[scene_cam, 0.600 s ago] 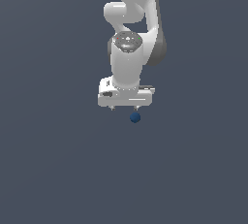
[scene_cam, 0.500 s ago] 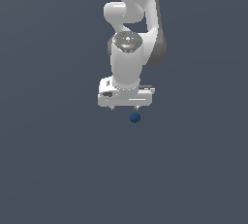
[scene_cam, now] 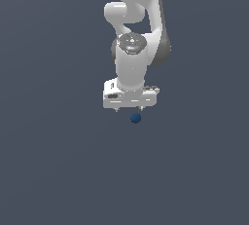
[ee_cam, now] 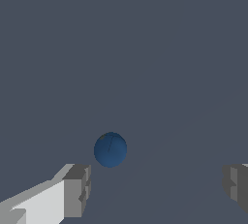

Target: Pick up the object and move it to a goal position.

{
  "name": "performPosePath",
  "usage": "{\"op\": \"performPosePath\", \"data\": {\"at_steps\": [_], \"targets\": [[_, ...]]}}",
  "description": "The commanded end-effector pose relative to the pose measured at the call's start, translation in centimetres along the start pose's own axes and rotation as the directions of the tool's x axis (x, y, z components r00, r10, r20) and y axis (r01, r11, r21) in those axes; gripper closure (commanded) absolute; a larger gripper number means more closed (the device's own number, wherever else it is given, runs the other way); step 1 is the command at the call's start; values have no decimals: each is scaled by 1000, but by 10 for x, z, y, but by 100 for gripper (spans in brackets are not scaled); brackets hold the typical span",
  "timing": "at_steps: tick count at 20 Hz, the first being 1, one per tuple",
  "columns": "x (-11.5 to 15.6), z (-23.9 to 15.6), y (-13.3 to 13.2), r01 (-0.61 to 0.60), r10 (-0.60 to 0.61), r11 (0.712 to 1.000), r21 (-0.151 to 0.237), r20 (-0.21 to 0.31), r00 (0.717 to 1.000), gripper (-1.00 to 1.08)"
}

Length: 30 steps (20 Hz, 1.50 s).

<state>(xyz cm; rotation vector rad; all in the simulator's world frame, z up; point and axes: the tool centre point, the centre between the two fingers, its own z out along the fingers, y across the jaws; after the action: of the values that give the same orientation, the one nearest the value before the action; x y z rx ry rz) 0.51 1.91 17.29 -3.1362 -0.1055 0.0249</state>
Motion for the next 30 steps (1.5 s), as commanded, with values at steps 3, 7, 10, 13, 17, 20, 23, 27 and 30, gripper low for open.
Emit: {"op": "performPosePath", "data": {"at_steps": [3,7,10,13,17,20,23,27,30], "targets": [[0,-1,0,1,-1,1000,1,0,1000,-92],[-1,3,-2,0,0,1000,1,0,1000,-92],[-3,10,-5,-1,1,1000,1,-2,1000,-92],[-6,22,-10,-4,4,1000,0,-3,1000,-92],[-14,43,-20,-9,9,1000,-2,-7,1000,-92],[-22,61,-28,-13,13,1000,-3,-10,1000,-92],[-29,75,-35,-17,17,1000,-3,-13,1000,-92],[-35,87,-41,-20,20,1000,-4,-15,1000,-92],[-38,92,-43,-20,20,1000,-4,-16,1000,-92]]}}
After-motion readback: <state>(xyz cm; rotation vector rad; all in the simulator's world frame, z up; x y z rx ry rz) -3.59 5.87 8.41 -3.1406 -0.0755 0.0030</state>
